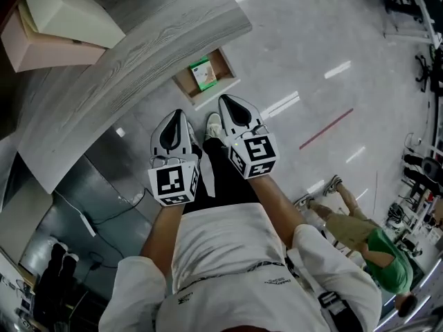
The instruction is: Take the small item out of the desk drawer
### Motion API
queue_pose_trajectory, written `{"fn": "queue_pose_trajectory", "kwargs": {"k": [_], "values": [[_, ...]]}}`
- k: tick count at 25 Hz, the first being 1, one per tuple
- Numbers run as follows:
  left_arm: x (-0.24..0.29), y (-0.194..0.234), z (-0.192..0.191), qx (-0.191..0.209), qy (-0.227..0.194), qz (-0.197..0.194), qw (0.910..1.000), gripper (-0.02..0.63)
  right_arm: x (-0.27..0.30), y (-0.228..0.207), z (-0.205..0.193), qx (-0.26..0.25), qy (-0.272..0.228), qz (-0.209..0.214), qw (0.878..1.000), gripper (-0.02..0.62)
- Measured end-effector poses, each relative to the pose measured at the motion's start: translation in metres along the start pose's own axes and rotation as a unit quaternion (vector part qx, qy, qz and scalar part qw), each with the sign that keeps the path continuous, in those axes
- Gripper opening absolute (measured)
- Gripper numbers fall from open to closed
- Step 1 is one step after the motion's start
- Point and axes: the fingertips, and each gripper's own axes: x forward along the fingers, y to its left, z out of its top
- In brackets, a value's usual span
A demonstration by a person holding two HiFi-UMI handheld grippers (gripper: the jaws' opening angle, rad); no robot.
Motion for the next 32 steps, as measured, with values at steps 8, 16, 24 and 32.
{"fn": "queue_pose_trajectory", "kwargs": {"k": [8,16,24,32], "values": [[0.002,0.001,-0.033,-0.013,0.015,0.012,0.9997,0.015,0.034,-0.008,-0.038,0.015,0.042,0.021,0.999,0.132],[0.015,0.001,-0.054,-0.015,0.019,0.007,0.9997,0.015,0.071,-0.021,-0.074,0.018,0.077,0.028,0.997,0.237],[0.026,0.007,-0.066,-0.019,0.02,0.01,0.9996,0.015,0.103,-0.032,-0.097,0.029,0.101,0.022,0.994,0.305],[0.027,0.014,-0.085,-0.022,0.035,0.014,0.999,0.015,0.134,-0.037,-0.112,0.014,0.12,0.018,0.993,0.356]]}}
